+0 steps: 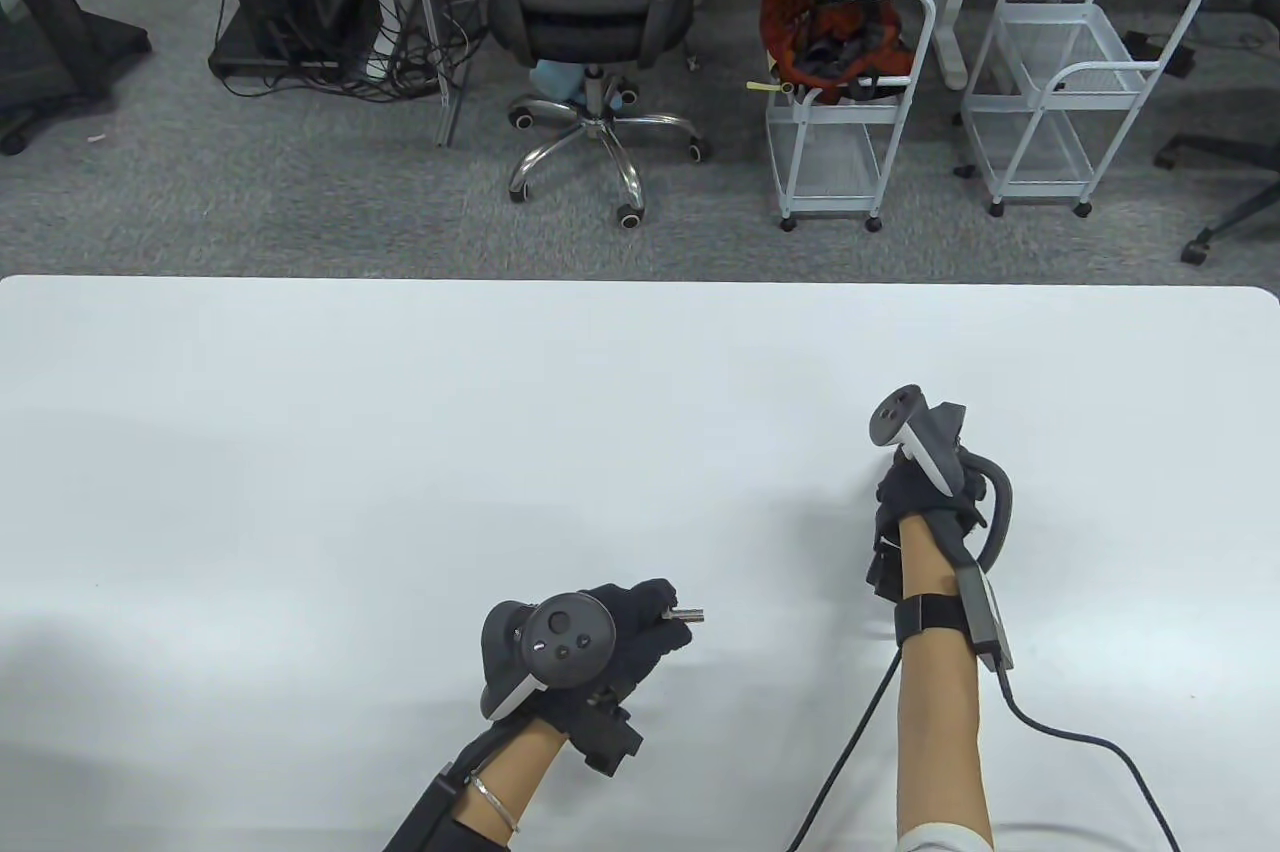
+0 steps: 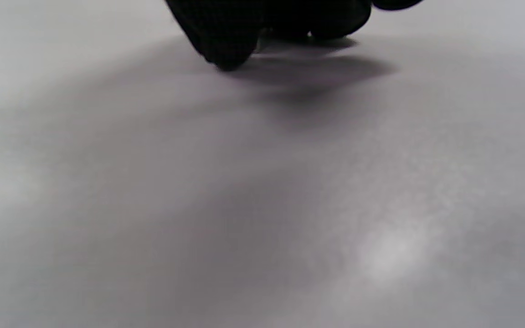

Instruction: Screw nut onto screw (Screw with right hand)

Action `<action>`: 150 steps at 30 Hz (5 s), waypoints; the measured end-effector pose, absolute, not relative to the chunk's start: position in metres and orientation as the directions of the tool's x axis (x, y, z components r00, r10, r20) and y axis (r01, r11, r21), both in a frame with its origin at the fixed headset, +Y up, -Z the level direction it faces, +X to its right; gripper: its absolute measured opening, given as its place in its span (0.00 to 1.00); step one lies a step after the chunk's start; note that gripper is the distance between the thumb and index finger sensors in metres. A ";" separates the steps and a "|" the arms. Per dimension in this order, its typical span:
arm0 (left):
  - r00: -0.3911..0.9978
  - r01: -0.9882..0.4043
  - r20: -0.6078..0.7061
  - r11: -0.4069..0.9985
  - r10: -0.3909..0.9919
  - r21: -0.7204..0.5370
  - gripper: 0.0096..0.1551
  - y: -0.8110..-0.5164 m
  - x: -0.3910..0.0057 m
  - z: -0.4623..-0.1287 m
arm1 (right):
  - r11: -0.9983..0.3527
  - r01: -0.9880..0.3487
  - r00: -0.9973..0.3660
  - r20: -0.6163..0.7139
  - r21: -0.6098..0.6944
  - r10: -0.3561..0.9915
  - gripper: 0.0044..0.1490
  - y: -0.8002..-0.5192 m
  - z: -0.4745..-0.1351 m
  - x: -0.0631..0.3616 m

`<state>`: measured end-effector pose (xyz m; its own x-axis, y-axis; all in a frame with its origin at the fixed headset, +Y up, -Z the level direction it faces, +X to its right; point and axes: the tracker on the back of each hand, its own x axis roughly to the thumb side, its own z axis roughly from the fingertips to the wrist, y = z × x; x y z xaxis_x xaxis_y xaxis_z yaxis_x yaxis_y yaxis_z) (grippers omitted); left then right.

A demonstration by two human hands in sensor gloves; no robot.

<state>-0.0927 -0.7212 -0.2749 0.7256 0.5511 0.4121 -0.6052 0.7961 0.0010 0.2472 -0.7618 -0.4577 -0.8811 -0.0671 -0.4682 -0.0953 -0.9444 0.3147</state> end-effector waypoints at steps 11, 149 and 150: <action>0.730 -0.607 0.405 0.794 0.550 0.016 0.27 -0.720 -0.096 -0.276 | -0.923 0.161 -0.862 -0.406 0.350 -0.304 0.31 -0.763 -0.471 0.230; 0.649 -0.668 0.503 0.744 0.571 0.017 0.27 -0.705 -0.083 -0.264 | -0.468 -0.732 -0.397 0.247 0.495 0.884 0.33 -0.715 -0.291 0.143; 0.642 -0.678 0.495 0.735 0.585 0.012 0.27 -0.704 -0.083 -0.264 | -0.494 -0.734 -0.426 0.250 0.465 0.869 0.32 -0.715 -0.290 0.143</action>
<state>-0.0833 -0.7043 -0.2639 0.6425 0.5850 0.4950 -0.6783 0.7347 0.0121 0.1432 -0.7147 -0.2905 -0.4261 0.8694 0.2503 -0.7345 -0.4940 0.4653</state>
